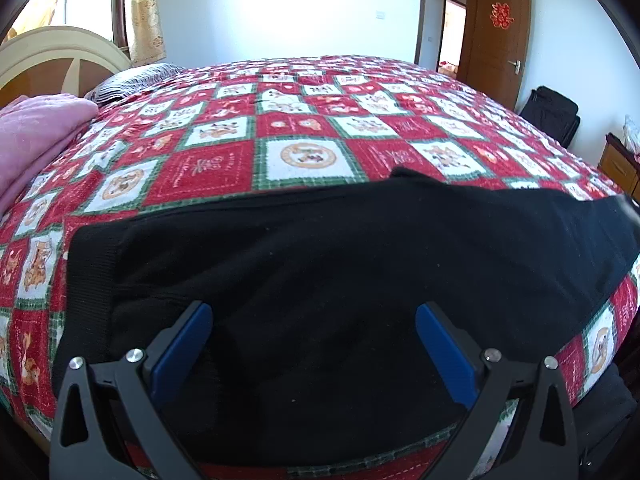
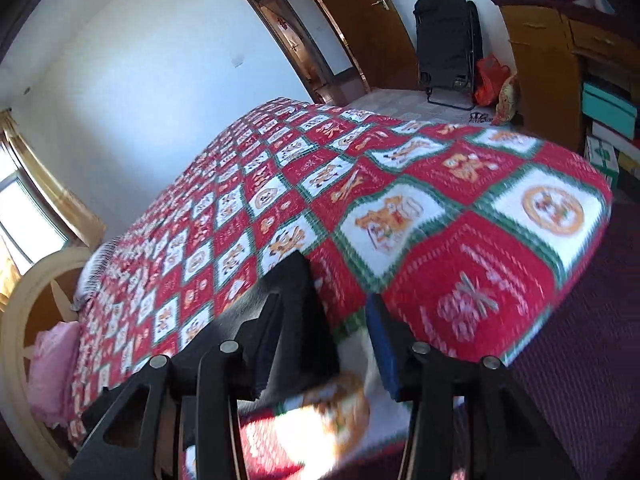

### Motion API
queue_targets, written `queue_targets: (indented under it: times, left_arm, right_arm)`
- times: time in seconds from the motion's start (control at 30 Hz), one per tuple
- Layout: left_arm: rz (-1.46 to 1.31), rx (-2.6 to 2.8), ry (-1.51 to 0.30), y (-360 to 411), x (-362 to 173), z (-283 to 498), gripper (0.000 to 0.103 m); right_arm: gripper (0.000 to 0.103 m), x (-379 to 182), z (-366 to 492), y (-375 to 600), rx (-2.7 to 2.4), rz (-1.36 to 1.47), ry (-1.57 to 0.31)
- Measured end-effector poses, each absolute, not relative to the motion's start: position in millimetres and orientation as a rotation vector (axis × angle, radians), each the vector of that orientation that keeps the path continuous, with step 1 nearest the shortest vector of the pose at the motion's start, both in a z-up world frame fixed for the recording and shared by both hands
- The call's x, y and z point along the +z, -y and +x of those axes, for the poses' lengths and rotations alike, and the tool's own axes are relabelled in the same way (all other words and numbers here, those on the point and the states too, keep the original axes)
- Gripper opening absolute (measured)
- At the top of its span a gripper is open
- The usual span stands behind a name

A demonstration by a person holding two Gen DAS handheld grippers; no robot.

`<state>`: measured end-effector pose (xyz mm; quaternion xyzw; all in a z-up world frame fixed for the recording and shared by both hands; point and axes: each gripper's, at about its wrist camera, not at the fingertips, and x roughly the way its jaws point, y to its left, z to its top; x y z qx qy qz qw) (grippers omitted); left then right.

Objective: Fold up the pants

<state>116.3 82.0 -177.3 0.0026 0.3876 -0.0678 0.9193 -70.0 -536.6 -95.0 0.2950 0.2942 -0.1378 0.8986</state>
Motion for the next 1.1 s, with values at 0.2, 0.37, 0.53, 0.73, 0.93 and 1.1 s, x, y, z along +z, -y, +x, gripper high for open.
queue_targets:
  times: [0.2,0.37,0.53,0.73,0.93,1.1]
  left_arm:
    - [-0.002,-0.133,-0.791,-84.3,-175.6,116.6,0.103]
    - [-0.004,-0.120,-0.793,-88.2,-178.1,117.4,0.103]
    - [-0.004,-0.112,-0.797,-90.8,-181.9,118.7,0.103]
    - [-0.016,-0.107,-0.800,-96.6,-181.5,119.1,0.103]
    - [-0.021,-0.110,-0.803,-98.1,-181.9,120.0,0.103]
    - [-0.025,-0.114,-0.803,-98.5,-182.3,119.9,0.103]
  right_arm:
    - [0.045,-108.8,-66.4,525.5,-0.296,0.560,-0.655]
    - [0.045,-112.7,-59.6,521.1,-0.292,0.557,-0.652]
    - [0.027,-120.5,-54.5,519.5,-0.268,0.565,-0.632]
    - [0.013,-120.4,-57.1,521.9,-0.229,0.623,-0.586]
    - [0.012,-87.6,-55.3,486.5,-0.188,0.510,-0.505]
    - [0.012,-63.6,-45.4,451.5,-0.127,0.422,-0.477]
